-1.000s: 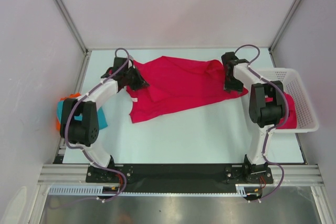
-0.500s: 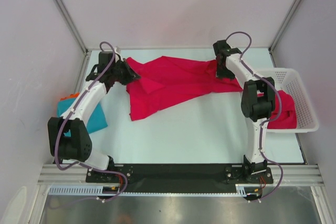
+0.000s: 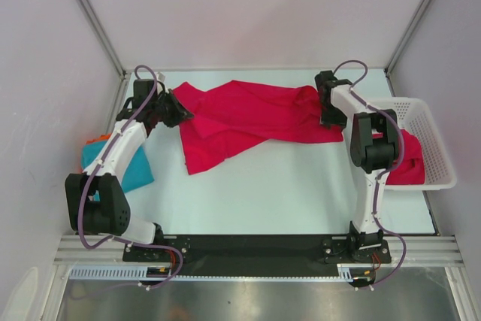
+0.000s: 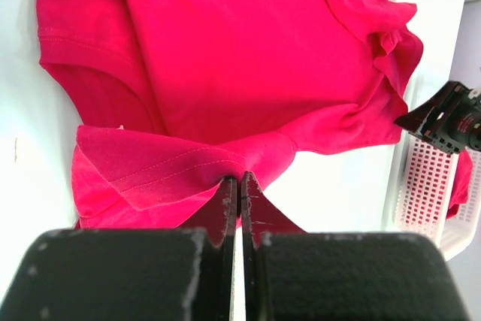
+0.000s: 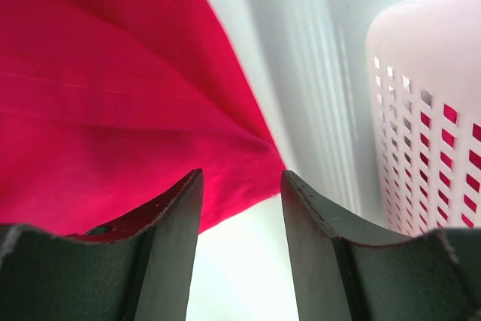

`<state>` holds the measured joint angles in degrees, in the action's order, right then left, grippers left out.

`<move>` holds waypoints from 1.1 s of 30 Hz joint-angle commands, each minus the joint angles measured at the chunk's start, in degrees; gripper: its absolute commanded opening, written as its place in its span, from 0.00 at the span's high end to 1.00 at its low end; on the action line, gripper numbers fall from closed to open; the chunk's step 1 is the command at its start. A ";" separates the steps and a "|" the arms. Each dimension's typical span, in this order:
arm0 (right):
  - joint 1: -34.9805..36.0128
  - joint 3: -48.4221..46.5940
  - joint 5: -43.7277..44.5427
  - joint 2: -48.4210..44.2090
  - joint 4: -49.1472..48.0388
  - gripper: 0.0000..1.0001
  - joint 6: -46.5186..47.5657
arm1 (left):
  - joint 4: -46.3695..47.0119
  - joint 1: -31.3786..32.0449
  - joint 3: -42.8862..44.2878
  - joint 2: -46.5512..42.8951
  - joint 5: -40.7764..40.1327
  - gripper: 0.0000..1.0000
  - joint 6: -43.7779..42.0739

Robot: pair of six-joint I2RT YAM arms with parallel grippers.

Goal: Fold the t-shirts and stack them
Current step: Flatten out the tshirt

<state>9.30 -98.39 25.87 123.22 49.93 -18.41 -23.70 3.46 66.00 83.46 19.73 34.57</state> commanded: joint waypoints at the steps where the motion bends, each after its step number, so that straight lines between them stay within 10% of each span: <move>1: -0.42 3.80 2.26 -4.56 -1.67 0.49 0.13 | 1.12 -0.30 -0.34 -1.72 0.58 1.00 -1.08; 20: -2.80 11.91 0.59 -3.08 -7.57 0.50 0.84 | 0.85 -0.65 -0.43 -2.95 1.81 1.00 -1.34; 28: -2.80 14.10 -4.77 -2.72 -9.41 1.00 1.63 | 0.41 -1.00 -0.08 -3.74 1.98 1.00 -1.61; 33: -2.27 15.95 -6.70 -7.90 -10.38 1.00 1.98 | -0.99 -1.18 1.23 -4.71 2.07 1.00 -1.87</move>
<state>7.05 -84.84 23.44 118.13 41.43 -16.25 -24.16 3.14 65.30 81.89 20.73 34.37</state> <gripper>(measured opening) 0.010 0.011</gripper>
